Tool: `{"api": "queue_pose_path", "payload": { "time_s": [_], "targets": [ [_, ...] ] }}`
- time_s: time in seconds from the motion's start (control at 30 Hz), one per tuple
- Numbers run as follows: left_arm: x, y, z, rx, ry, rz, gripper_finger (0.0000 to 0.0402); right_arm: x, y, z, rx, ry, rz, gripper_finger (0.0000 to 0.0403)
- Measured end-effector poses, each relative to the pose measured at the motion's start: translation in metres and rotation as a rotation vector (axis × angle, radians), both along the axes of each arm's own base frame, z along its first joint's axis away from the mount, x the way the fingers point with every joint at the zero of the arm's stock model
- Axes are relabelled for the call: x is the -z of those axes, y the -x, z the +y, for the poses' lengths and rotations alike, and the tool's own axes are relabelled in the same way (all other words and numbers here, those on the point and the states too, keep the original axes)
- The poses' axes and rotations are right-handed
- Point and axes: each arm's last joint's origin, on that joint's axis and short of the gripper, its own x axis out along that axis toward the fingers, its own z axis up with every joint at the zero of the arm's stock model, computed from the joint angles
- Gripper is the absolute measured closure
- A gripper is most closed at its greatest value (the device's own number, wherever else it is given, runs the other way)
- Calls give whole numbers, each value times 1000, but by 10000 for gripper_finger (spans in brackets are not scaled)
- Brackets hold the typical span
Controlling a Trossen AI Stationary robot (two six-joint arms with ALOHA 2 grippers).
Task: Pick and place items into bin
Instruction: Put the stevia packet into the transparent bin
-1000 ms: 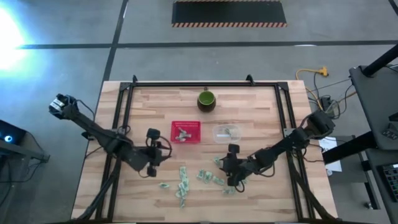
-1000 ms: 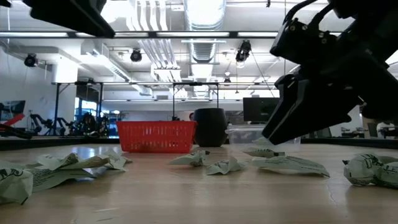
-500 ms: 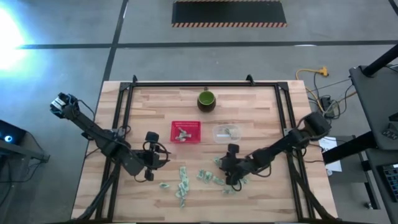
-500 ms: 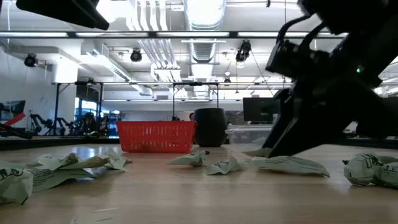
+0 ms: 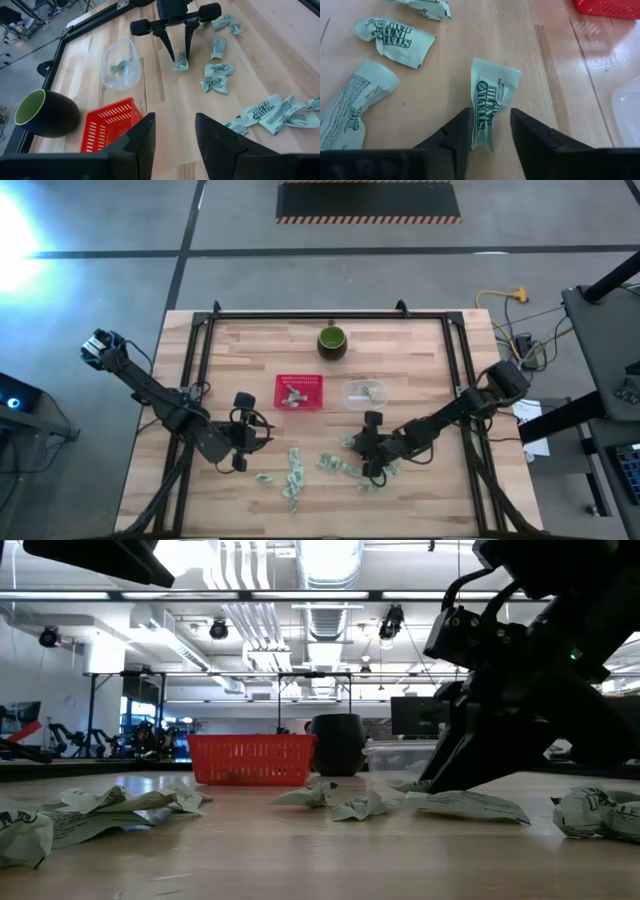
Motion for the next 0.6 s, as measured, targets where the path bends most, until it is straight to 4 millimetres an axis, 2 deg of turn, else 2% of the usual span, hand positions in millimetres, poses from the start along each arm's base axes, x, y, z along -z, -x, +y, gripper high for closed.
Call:
{"api": "queue_pose_path", "payload": {
  "time_s": [0.3, 0.6],
  "targets": [
    [0, 0, 0, 1, -1, 1, 278, -1, 1, -1, -23, 27, 6, 360],
    [2, 0, 0, 1, -7, 7, 278, -13, 1, 0, -41, 27, -31, 385]
  ]
}}
